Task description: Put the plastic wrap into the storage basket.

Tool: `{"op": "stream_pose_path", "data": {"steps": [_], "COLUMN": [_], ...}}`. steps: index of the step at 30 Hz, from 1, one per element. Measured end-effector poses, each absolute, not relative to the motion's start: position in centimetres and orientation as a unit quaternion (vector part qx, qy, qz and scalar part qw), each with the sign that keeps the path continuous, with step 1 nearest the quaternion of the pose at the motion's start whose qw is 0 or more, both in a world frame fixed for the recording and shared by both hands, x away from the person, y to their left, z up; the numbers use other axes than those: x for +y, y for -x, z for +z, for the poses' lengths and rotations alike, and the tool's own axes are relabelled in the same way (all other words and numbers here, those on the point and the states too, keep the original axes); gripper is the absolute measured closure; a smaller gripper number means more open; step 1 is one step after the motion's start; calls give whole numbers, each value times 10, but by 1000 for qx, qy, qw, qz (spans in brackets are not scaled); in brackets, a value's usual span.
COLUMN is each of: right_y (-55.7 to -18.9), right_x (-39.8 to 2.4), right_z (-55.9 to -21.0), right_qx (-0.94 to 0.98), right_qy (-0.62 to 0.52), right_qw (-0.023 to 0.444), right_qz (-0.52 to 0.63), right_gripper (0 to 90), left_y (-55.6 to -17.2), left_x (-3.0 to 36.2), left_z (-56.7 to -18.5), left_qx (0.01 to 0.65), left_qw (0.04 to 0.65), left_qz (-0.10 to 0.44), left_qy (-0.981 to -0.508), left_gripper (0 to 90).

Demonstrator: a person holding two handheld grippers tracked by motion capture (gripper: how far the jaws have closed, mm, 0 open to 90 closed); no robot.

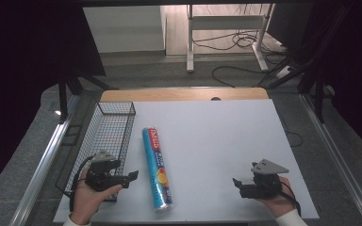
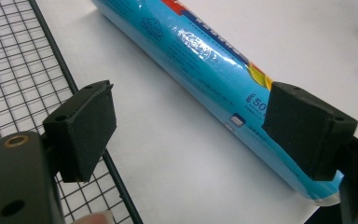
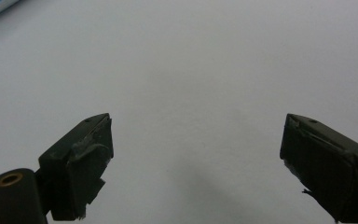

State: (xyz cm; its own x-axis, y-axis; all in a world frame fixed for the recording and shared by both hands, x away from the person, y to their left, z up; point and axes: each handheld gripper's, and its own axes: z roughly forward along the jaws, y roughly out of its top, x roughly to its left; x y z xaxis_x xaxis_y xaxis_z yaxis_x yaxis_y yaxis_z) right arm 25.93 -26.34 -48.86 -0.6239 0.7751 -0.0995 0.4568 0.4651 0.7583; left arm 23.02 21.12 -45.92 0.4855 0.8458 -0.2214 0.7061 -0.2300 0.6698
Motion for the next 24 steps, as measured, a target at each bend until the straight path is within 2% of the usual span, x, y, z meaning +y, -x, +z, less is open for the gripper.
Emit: {"op": "stream_pose_path", "data": {"steps": [13, 24], "right_y": [-259, -257], "right_x": [-264, -258], "right_z": [-490, -487], "right_qx": [827, 826], "right_qy": [-371, -366], "right_qw": [229, 217], "right_qz": [354, 369], "right_gripper": [101, 110], "left_y": [-230, -232], "left_x": [198, 189], "left_z": [-450, -453], "left_qx": [503, 494], "left_qw": [375, 365], "left_qz": [82, 77], "left_qy": [-774, -785], "left_gripper": [149, 146]}}
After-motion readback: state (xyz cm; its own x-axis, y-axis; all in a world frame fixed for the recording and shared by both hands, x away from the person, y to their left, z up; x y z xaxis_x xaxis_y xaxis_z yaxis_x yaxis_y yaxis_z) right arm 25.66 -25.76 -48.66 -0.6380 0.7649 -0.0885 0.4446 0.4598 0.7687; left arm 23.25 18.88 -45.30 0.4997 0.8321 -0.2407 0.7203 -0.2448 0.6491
